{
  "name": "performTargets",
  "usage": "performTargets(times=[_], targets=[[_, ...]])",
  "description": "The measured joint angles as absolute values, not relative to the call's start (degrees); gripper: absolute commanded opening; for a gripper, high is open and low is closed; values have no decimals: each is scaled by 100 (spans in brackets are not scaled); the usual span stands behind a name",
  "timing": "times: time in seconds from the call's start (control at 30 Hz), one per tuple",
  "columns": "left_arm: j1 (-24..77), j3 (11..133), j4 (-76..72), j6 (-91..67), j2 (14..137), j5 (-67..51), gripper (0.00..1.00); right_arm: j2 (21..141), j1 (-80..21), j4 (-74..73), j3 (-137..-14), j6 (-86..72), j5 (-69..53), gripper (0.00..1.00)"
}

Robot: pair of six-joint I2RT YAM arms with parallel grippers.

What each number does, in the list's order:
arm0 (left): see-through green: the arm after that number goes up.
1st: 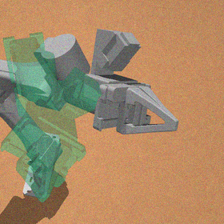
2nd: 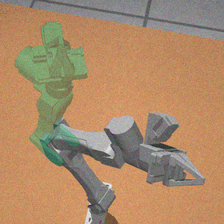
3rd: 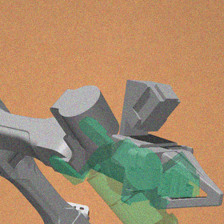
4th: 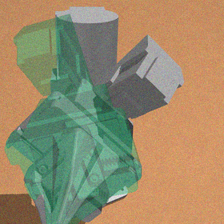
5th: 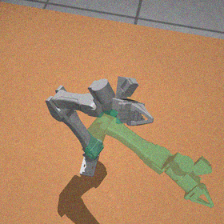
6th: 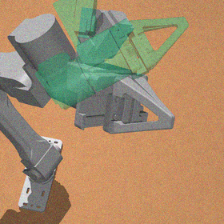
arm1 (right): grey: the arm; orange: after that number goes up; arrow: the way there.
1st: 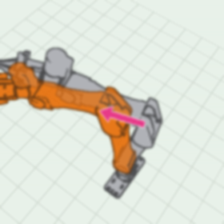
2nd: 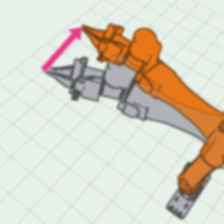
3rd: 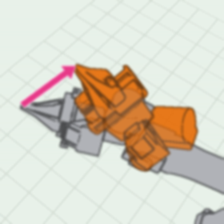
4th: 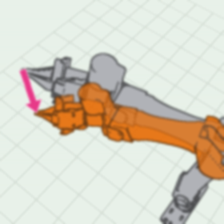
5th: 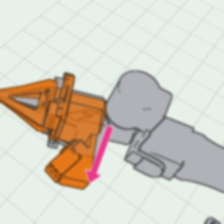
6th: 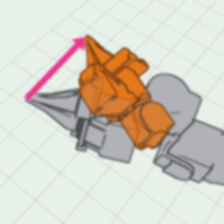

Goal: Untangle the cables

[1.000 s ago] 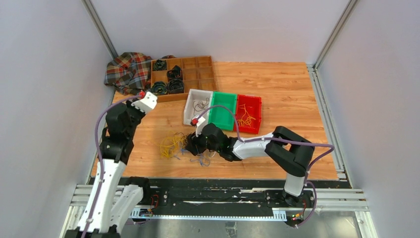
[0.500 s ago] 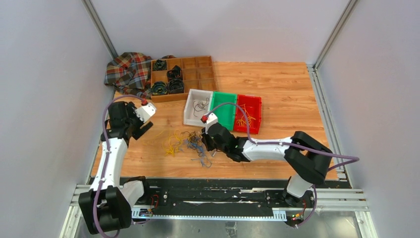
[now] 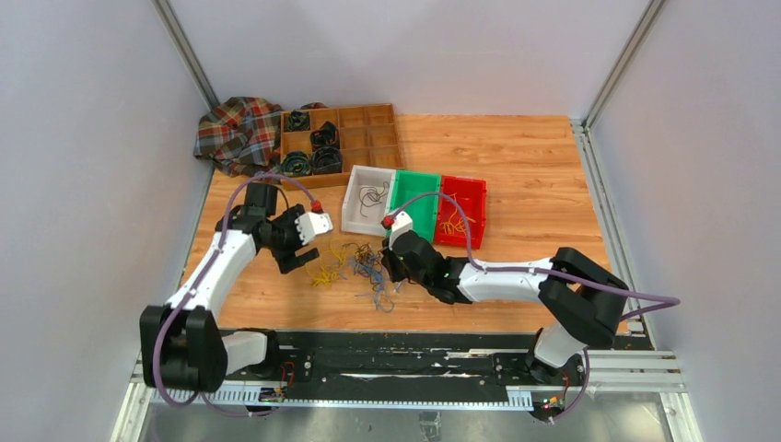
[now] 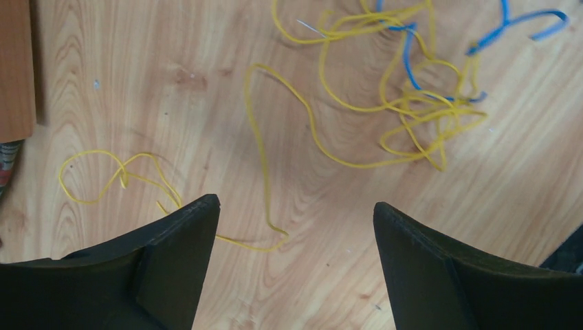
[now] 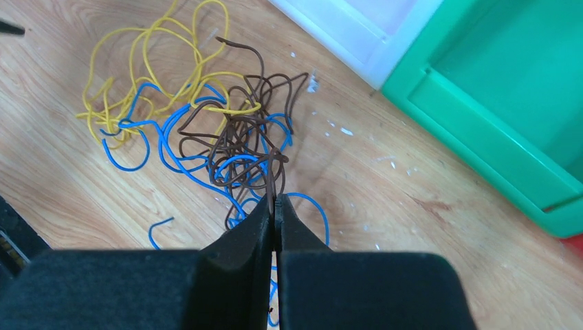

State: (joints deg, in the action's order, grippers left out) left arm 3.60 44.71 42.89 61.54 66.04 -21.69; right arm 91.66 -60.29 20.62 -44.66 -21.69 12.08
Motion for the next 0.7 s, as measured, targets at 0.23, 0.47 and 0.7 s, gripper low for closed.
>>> performTargets(times=[0.23,0.47,0.7], targets=[[377,5148,3898,5380,7579,-2272,82,8770,-6020,1817,-4250,-2255,1396,11],[475,5096,3616,4829,8058,-2316,80,8541,-6020,1802,-4154,-2320,1487,36],[497,5078,3723,4731,8270,-2508,76,8040,-6020,1798,-4150,-2187,1680,40]])
